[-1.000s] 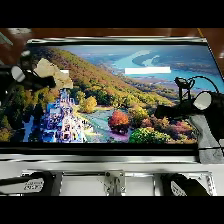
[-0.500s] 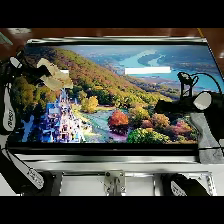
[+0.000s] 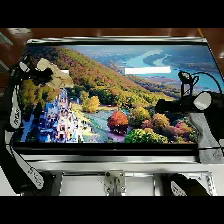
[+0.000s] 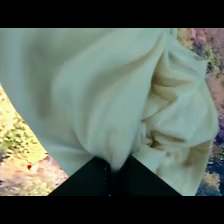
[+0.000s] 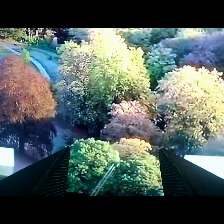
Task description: Fold the shirts.
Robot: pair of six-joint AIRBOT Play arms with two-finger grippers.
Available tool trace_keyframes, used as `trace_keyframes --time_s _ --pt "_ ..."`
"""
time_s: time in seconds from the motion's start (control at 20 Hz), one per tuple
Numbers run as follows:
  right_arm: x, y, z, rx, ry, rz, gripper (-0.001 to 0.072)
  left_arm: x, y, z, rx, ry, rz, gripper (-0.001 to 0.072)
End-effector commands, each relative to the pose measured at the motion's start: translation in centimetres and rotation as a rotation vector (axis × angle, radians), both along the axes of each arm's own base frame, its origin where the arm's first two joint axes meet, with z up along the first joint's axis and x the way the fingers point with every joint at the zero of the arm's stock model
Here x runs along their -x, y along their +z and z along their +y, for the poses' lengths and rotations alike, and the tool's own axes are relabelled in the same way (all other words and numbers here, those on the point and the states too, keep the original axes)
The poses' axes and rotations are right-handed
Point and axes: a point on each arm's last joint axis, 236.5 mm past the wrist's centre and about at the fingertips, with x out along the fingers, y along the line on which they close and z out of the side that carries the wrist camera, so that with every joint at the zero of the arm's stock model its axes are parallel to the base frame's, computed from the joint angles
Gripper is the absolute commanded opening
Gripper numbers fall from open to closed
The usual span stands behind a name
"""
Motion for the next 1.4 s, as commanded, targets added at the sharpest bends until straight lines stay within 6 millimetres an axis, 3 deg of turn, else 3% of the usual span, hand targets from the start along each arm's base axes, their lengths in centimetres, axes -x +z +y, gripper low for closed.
trace_keyframes --time_s 0.0,0.1,0.15,0.25,0.35,0.45,0.5,0.6,0.75,0.85,1.0,1.15,1.2,1.25,1.3,1.35 --pt "-1.2 0.6 -0.1 0.002 -0.007 -0.057 0.0676 -0.2 7.5 -2.4 -0.084 -0.129 -0.129 0.0036" --pt "-1.6 1.5 -0.1 0.004 0.000 -0.078 0.0676 1.3 16.1 -5.6 -0.160 -0.242 -0.258 0.0036" --pt "-1.9 2.4 -0.1 0.019 0.023 -0.100 0.0676 3.0 20.9 -7.7 -0.192 -0.299 -0.325 0.0036" --pt "-2.2 4.9 -0.5 0.067 0.080 -0.144 0.0677 8.0 30.0 -12.2 -0.231 -0.397 -0.455 0.0036" --pt "-2.4 8.8 -1.6 0.132 0.091 -0.219 0.0677 14.0 37.4 -16.4 -0.237 -0.476 -0.578 0.0036" --pt "-2.1 12.9 -2.3 0.163 0.083 -0.303 0.0676 19.7 41.4 -19.8 -0.209 -0.549 -0.640 0.0037" --pt "-1.5 14.5 -2.4 0.166 0.083 -0.329 0.0676 22.2 42.0 -21.4 -0.177 -0.582 -0.636 0.0037" --pt "0.3 16.4 -2.4 0.167 0.087 -0.348 0.0677 25.9 41.2 -24.6 -0.127 -0.672 -0.585 0.0036" --pt "4.4 15.0 -2.8 0.185 0.110 -0.211 0.0676 29.1 37.1 -30.9 -0.046 -0.820 -0.475 0.0037" --pt "6.5 13.0 -2.7 0.179 0.130 -0.090 0.0677 30.7 32.8 -35.9 0.011 -0.903 -0.393 0.0037" --pt "7.7 9.3 -2.6 0.168 0.144 0.016 0.0677 33.3 24.5 -43.5 0.081 -0.982 -0.276 0.0037" --pt "7.9 5.1 -1.7 0.127 0.146 0.070 0.0677 35.3 15.0 -47.7 0.092 -0.992 -0.098 0.0038" --pt "7.8 3.7 -1.2 0.097 0.138 0.078 0.0676 35.6 12.1 -48.1 0.078 -0.992 -0.027 0.0121" --pt "7.7 2.5 -0.6 0.071 0.132 0.083 0.0676 35.6 9.9 -48.1 0.072 -0.985 0.038 0.0508" --pt "7.6 1.4 -0.3 0.053 0.127 0.085 0.0677 35.2 8.4 -47.2 0.068 -0.946 0.103 0.0706" --pt "7.6 0.7 -0.4 0.055 0.122 0.088 0.0676 34.7 7.6 -45.4 0.050 -0.918 0.166 0.0713"
